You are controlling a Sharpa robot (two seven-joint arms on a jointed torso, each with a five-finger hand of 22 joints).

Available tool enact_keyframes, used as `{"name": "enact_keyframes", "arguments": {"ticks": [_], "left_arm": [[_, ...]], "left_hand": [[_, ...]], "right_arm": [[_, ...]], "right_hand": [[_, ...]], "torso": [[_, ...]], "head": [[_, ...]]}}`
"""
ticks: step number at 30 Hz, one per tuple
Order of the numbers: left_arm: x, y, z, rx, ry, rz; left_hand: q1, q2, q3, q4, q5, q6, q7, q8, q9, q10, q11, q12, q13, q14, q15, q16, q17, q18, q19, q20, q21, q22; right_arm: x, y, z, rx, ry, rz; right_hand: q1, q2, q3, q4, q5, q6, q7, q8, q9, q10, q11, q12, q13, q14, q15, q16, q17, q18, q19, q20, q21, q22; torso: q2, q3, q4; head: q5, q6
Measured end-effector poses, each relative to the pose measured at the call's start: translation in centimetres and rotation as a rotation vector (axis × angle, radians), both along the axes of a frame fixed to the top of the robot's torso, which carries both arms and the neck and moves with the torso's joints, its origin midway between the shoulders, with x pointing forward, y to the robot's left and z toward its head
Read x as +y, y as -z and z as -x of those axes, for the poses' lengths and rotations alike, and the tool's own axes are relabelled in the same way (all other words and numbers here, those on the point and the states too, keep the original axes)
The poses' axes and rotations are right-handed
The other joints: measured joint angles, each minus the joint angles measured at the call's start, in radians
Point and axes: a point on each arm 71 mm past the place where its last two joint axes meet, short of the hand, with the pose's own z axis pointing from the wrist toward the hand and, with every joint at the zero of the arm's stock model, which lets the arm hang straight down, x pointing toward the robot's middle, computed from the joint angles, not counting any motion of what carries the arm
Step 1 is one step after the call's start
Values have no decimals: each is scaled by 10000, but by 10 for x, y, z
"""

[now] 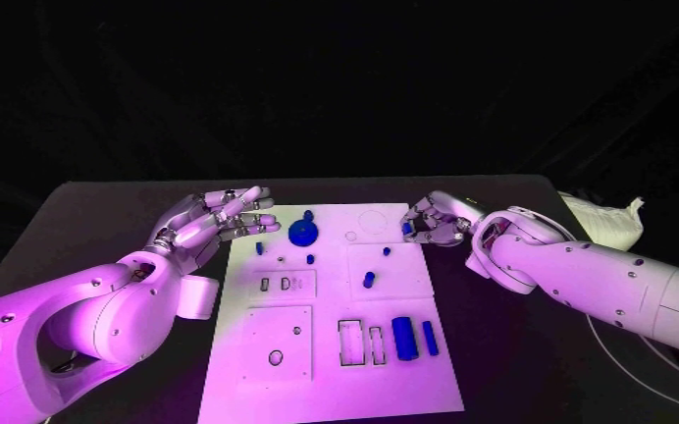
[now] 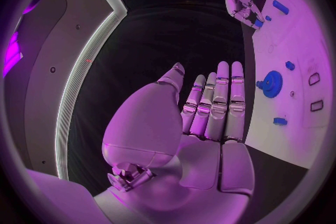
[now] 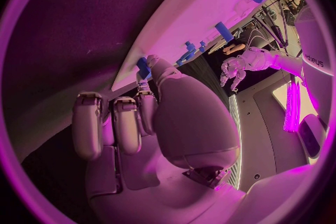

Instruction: Assemble the parts on the task board

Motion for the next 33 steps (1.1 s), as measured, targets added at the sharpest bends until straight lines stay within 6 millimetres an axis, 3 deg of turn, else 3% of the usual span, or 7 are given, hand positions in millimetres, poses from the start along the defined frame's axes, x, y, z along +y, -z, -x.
{"name": "enact_keyframes", "arguments": {"ticks": [4, 9, 20, 27, 33], "left_arm": [[0, 0, 0, 3, 1, -2], [0, 0, 0, 7, 2, -4], [0, 0, 0, 15, -7, -11], [2, 1, -1, 19, -44, -29], [3, 1, -2, 23, -80, -45]], "left_hand": [[0, 0, 0, 0, 0, 0, 0, 0, 0, 0, 0, 0, 0, 0, 0, 1, 0, 1, 0, 0, 0, 0], [0, 0, 0, 0, 0, 0, 0, 0, 0, 0, 0, 0, 0, 0, 0, 2, -1, 1, 0, 0, 0, 1], [0, 0, 0, 0, 0, 0, 0, 0, 0, 0, 0, 0, 0, 0, 0, 2, -2, 0, 0, 0, 0, 1], [0, 0, 0, 0, 0, 0, 0, 0, 0, 0, 0, 0, 0, 0, 0, 2, 6, 0, 0, 0, 0, 1], [0, 0, 0, 0, 0, 0, 0, 0, 0, 0, 0, 0, 0, 0, 0, 3, 6, 1, 0, 0, 0, 1]], "right_arm": [[0, -1, 0, -30, -6, -4], [0, -1, 0, -97, 12, -3], [8, -6, 3, -362, -6, -222], [32, -18, 12, -302, -183, -896], [66, -25, 22, -197, -490, -1431]], "right_hand": [[-33, 97, 127, -49, -110, 407, -160, 132, 10, -29, -170, 12, 0, 11, -150, 0, 0, 0, 28, -72, 41, 0], [-71, 136, 215, -142, -193, 464, -109, 284, 59, -85, -265, 5, -2, 14, -292, 40, -1, -1, 26, -215, 41, -1], [-204, 269, 244, -197, -311, 484, -111, 284, 59, -65, -286, 4, -1, 21, -299, 40, -2, -1, 27, -284, 41, -2], [-255, 320, 243, -198, -312, 486, -113, 284, 59, -52, -300, -123, 142, -15, -334, 40, -2, 0, 27, -284, 41, -3], [-280, 345, 241, -198, -334, 486, -114, 284, 59, -51, -300, -196, 216, -16, -334, 40, -3, 0, -8, -318, 40, -4]], "torso": [[0, 5, 2], [-1, 7, 6], [-16, 7, 3], [-32, -14, 18], [-45, -32, 25]], "head": [[4, -16], [-4, -44], [17, -50], [29, -33], [158, -67]]}}
